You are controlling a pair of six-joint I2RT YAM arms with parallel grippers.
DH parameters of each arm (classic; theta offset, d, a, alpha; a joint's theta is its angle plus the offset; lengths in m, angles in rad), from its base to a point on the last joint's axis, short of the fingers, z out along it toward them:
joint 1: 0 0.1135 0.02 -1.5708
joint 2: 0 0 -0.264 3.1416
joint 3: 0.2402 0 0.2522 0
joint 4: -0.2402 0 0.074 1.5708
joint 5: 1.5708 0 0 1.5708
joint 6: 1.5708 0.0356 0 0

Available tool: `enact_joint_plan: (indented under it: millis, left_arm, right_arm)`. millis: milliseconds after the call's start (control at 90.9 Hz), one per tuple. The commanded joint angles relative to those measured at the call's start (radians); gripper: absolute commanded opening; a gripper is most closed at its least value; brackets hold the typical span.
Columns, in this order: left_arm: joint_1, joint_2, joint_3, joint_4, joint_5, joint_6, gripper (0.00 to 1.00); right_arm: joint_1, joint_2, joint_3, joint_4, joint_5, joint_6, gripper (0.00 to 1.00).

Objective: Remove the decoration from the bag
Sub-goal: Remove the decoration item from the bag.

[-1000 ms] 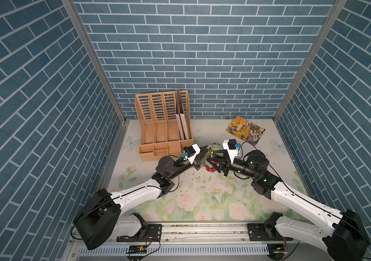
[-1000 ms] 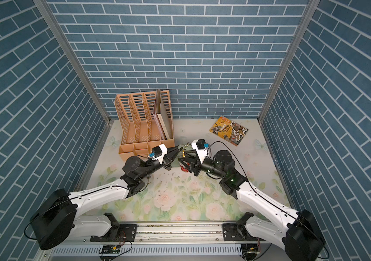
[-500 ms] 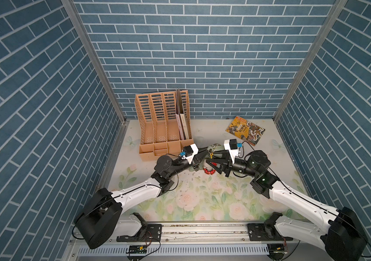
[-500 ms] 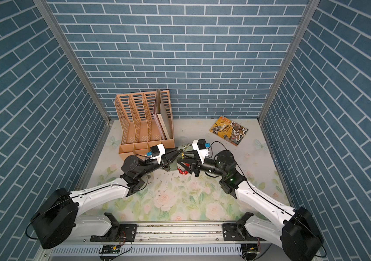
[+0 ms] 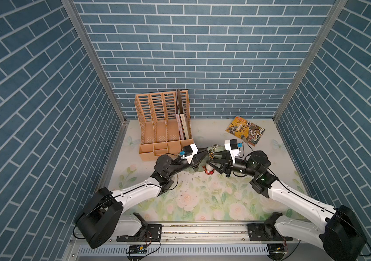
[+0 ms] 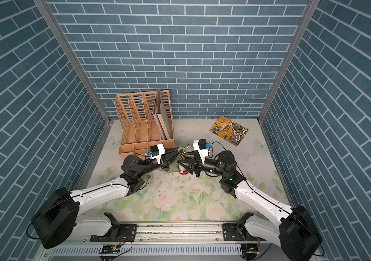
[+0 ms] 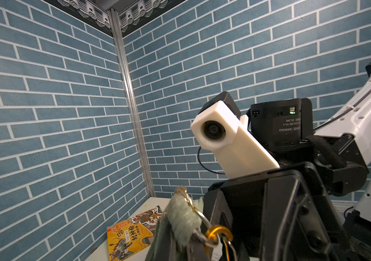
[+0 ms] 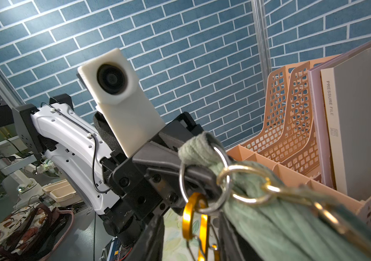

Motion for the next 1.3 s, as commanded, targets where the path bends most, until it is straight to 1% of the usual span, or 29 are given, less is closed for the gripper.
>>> enact_joint_plan:
  millis: [0,110,143,176,242,319,429,528,638,715,858,957,1056,1177,1287]
  left_arm:
    - [0.008,-0.002,0.005,0.056,0.031,-0.009,0.0]
    - [0.011,0.002,0.015,0.053,0.045,-0.013,0.0]
    - [0.011,0.005,0.018,0.052,0.045,-0.014,0.0]
    - [0.011,0.01,0.021,0.052,0.044,-0.018,0.0]
    - [0.011,0.015,0.027,0.051,0.034,-0.03,0.0]
    - [0.011,0.011,0.036,0.014,-0.014,-0.022,0.0]
    - [0.011,-0.004,0.072,-0.122,-0.117,0.024,0.0]
    - [0.011,-0.017,0.09,-0.214,-0.166,0.048,0.0]
    - [0.008,-0.032,0.102,-0.325,-0.263,0.073,0.0]
    - [-0.001,-0.039,0.129,-0.428,-0.349,0.078,0.01]
    - [-0.01,-0.064,0.14,-0.554,-0.405,0.05,0.07]
    - [-0.012,-0.07,0.14,-0.594,-0.392,-0.052,0.09]
    - [-0.018,-0.084,0.108,-0.582,-0.351,-0.129,0.11]
    - [-0.018,-0.111,0.047,-0.506,-0.263,-0.2,0.18]
    - [-0.019,-0.123,0.025,-0.477,-0.156,-0.22,0.25]
  right_arm:
    - [-0.012,-0.005,-0.015,0.073,-0.026,0.051,0.43]
    - [-0.02,-0.01,-0.019,0.067,-0.017,0.05,0.42]
    - [-0.021,-0.009,-0.013,0.053,-0.003,0.042,0.4]
    - [-0.019,-0.007,0.005,0.005,0.027,0.024,0.37]
    - [-0.018,-0.014,0.037,-0.093,0.114,-0.018,0.26]
    - [-0.015,-0.04,0.037,-0.16,0.219,-0.066,0.18]
    - [-0.008,-0.061,0.041,-0.243,0.325,-0.127,0.11]
    - [0.017,-0.073,0.064,-0.319,0.425,-0.172,0.06]
    - [0.069,-0.073,0.122,-0.442,0.57,-0.237,0.02]
    - [0.116,-0.053,0.188,-0.571,0.708,-0.29,0.01]
    - [0.188,0.0,0.294,-0.778,0.966,-0.402,0.0]
    - [0.219,0.028,0.338,-0.845,1.092,-0.475,0.0]
    - [0.242,0.045,0.36,-0.855,1.156,-0.548,0.0]
    - [0.254,0.057,0.373,-0.849,1.184,-0.633,0.0]
    - [0.261,0.058,0.383,-0.841,1.183,-0.73,0.0]
